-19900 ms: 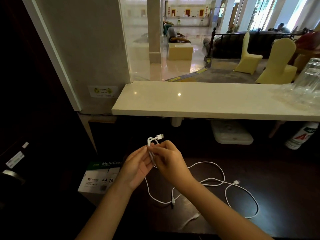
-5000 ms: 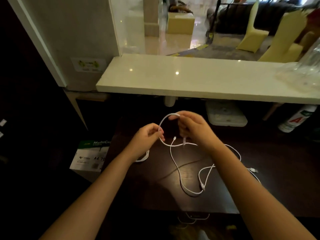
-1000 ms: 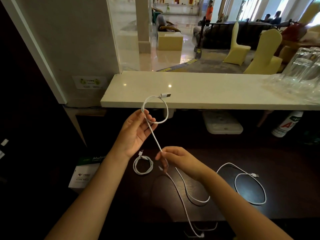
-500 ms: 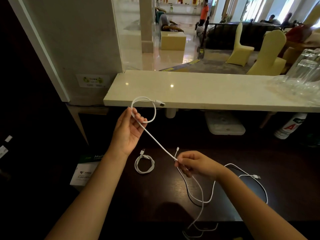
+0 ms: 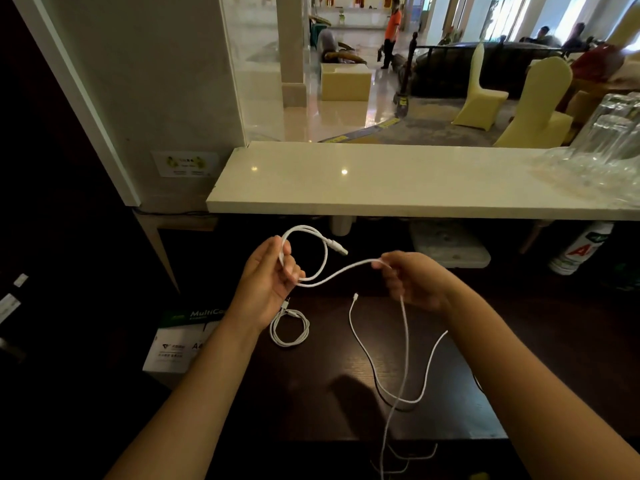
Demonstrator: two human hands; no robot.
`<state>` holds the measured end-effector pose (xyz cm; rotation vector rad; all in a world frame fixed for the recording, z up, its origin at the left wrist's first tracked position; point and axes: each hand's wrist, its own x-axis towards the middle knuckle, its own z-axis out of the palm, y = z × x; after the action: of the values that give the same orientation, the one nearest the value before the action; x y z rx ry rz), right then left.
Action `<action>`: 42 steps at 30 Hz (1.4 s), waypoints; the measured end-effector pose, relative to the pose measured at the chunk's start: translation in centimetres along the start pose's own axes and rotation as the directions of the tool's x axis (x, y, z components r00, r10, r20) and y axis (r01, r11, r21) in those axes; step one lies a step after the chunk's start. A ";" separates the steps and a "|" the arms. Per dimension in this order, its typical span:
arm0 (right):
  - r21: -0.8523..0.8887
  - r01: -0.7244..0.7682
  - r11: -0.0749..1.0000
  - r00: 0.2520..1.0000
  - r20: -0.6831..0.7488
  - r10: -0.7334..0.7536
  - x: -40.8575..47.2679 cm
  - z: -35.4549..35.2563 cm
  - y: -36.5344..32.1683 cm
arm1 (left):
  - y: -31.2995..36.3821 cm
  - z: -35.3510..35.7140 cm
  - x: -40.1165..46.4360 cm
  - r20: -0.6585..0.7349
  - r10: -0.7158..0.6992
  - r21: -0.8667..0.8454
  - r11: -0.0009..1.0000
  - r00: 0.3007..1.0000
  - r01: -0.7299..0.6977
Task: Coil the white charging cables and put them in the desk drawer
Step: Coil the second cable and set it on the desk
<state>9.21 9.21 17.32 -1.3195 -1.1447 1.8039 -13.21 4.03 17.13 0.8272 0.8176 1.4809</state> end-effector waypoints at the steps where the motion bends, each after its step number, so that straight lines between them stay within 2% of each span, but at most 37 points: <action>1: 0.111 -0.047 0.993 0.998 0.054 0.042 0.0 0.3 -0.8 | -0.2 0.1 -0.1 0.012 0.001 0.054 0.999 1.000 -0.001; 4: 0.186 -0.078 0.979 0.988 0.148 0.050 -0.3 1.8 -2.9 | -0.9 0.3 -0.5 0.011 -0.017 0.164 0.986 1.000 0.015; 7: 0.154 -0.005 0.988 0.992 0.126 -0.015 -1.1 3.8 -4.1 | -1.5 0.8 -1.0 -0.030 -0.012 0.186 0.982 0.999 0.018; 10: 0.006 0.157 0.988 0.987 0.033 -0.157 -2.1 6.0 -3.9 | -2.0 1.3 -1.1 -0.066 -0.001 0.149 0.989 0.998 0.010; 13: -0.158 0.233 0.960 0.972 0.017 -0.233 -2.6 7.9 -2.6 | -2.4 1.5 -1.2 -0.069 -0.010 0.130 0.991 0.998 0.019; 18: -0.327 0.276 0.904 0.954 -0.023 -0.300 -2.6 9.4 -0.3 | -2.4 1.7 -1.5 -0.052 -0.042 0.049 0.998 0.998 0.044; 23: -0.455 0.313 0.833 0.925 -0.053 -0.376 -2.9 9.4 0.9 | -2.2 1.8 -1.7 -0.013 -0.138 -0.094 0.986 0.990 0.136; 25: -0.584 0.319 0.746 0.878 -0.113 -0.464 -2.9 8.6 1.4 | -2.1 1.6 -1.6 -0.022 -0.165 -0.170 0.972 0.986 0.159; 27: -0.734 0.334 0.591 0.721 -0.205 -0.662 -2.8 7.2 1.2 | -1.7 1.2 -1.5 -0.009 -0.180 -0.203 0.963 0.984 0.174; 28: -0.797 0.356 0.487 0.655 -0.158 -0.739 -2.7 6.6 0.8 | -1.6 1.1 -1.6 0.012 -0.188 -0.196 0.963 0.982 0.187; 29: -0.835 0.384 0.395 0.653 -0.057 -0.756 -2.6 6.1 0.4 | -1.5 1.2 -1.7 0.038 -0.198 -0.175 0.964 0.979 0.202; 31: -0.845 0.432 0.315 0.734 0.126 -0.667 -2.2 5.9 -0.4 | -1.4 1.6 -1.9 0.096 -0.211 -0.120 0.968 0.973 0.222; 32: -0.838 0.444 0.319 0.758 0.161 -0.632 -2.0 6.1 -0.6 | -1.4 1.8 -1.9 0.120 -0.213 -0.101 0.969 0.970 0.226; 35: -0.797 0.486 0.359 0.751 0.171 -0.637 -1.7 6.0 -1.3 | -1.2 2.0 -1.8 0.147 -0.210 -0.050 0.974 0.967 0.219; 40: -0.707 0.463 0.534 0.857 0.204 -0.473 -1.8 3.5 -2.7 | -0.5 0.4 -1.6 0.208 -0.205 0.194 0.967 0.956 0.165; 42: -0.644 0.445 0.623 0.887 0.221 -0.405 -2.0 2.9 -3.1 | -0.3 0.0 -1.5 0.241 -0.227 0.234 0.957 0.943 0.171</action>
<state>7.08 8.02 21.32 -1.2057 -2.0881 1.0842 -12.96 2.51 16.77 1.0441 0.8368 1.0871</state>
